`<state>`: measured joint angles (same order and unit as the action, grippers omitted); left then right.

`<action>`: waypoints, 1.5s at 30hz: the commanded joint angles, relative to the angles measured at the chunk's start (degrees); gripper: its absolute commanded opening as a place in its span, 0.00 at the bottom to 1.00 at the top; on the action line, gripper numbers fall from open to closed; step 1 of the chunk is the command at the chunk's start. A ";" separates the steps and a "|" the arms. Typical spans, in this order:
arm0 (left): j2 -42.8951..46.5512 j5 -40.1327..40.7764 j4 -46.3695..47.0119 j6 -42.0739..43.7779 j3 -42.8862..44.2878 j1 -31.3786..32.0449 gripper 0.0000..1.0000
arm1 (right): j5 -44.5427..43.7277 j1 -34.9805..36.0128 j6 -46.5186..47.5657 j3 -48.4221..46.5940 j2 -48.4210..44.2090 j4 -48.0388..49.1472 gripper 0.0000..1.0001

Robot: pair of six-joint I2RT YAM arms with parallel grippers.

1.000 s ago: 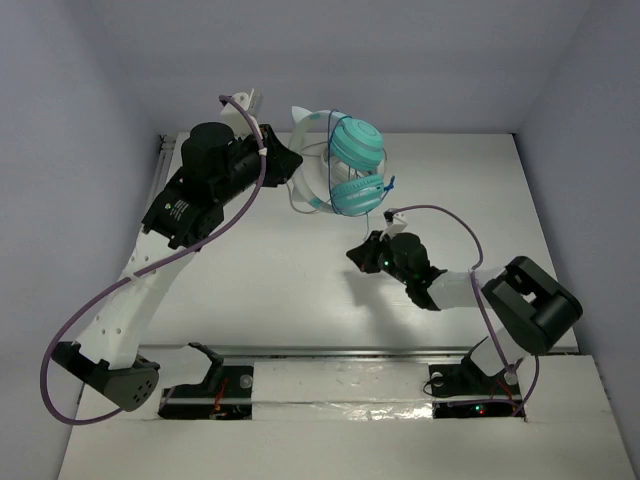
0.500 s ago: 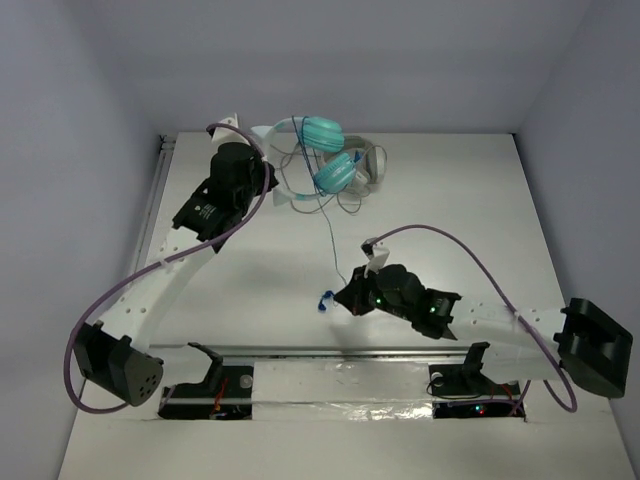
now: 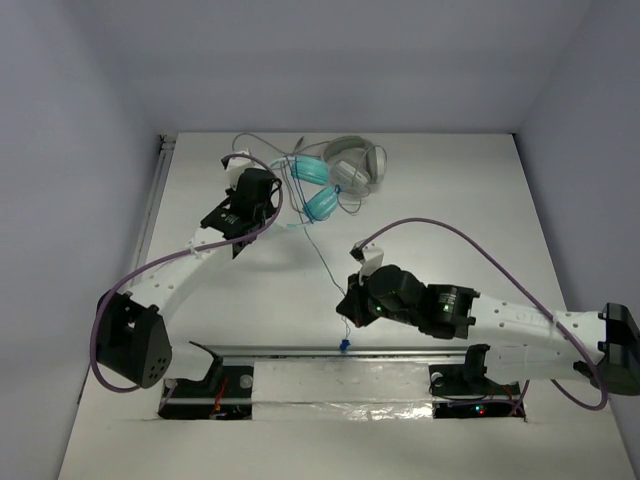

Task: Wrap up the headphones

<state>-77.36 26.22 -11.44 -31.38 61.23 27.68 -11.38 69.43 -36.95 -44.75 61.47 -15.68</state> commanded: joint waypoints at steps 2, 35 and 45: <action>2.30 0.50 7.57 -1.41 -3.13 0.00 0.00 | -3.74 0.53 3.11 -6.22 -1.18 -8.31 0.00; 3.71 -10.65 -15.37 9.75 -8.06 21.27 0.00 | -39.68 -1.14 21.48 -21.52 13.49 -19.83 0.00; 5.73 -23.84 -12.91 17.49 -5.77 21.27 0.00 | -40.32 -7.28 25.00 -18.62 12.80 -7.98 0.00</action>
<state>-75.20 7.88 -26.55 -16.40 52.05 48.75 -49.50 64.64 -12.99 -63.68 76.38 -30.92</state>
